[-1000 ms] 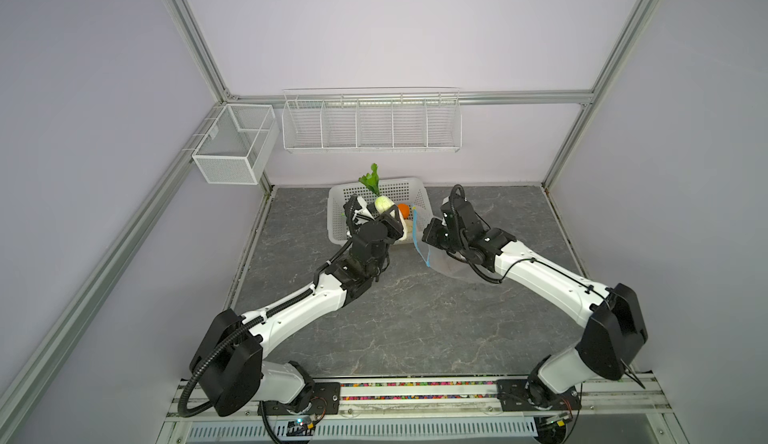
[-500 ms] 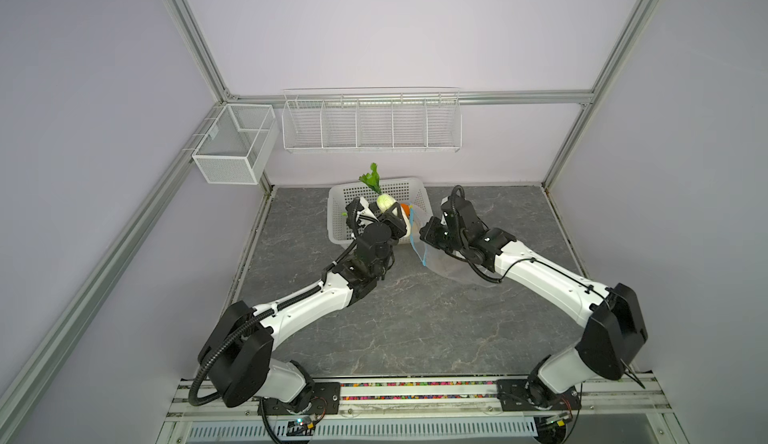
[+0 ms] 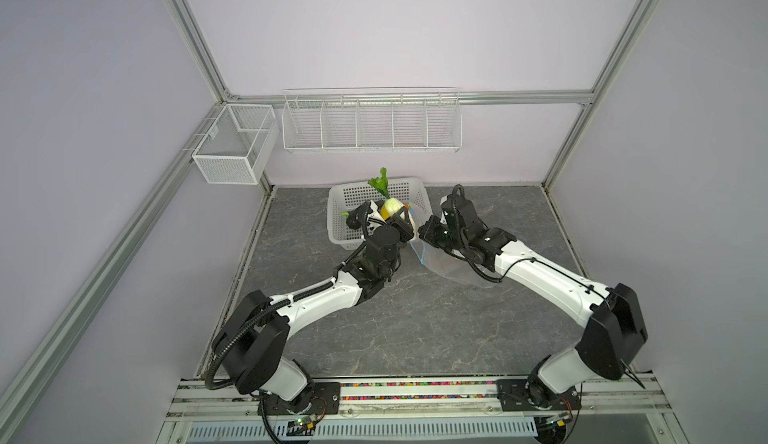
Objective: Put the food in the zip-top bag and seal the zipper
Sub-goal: 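Carry the white radish over the bag mouth beside the right gripper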
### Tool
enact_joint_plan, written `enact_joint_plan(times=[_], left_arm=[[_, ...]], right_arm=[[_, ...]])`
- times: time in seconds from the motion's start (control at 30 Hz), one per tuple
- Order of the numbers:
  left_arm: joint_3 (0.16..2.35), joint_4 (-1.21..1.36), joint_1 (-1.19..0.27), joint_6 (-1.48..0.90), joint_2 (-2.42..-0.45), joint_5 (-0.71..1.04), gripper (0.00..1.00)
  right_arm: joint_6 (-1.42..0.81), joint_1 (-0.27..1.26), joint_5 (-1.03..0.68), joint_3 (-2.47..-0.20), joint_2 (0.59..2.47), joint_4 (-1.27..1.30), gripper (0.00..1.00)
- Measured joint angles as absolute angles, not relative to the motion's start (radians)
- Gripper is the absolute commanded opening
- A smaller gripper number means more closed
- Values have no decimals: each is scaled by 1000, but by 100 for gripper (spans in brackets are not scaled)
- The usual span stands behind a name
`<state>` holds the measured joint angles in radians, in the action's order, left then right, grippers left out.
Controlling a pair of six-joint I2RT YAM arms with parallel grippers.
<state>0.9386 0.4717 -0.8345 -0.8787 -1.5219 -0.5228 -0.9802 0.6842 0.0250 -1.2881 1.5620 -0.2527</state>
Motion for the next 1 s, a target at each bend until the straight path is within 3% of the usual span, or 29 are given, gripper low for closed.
enact_joint_plan(times=[1.0], left_arm=[[938,537,-880,-860,-1534,-578,23]], right_arm=[[-988,685,48,-1288,1511,-232,6]])
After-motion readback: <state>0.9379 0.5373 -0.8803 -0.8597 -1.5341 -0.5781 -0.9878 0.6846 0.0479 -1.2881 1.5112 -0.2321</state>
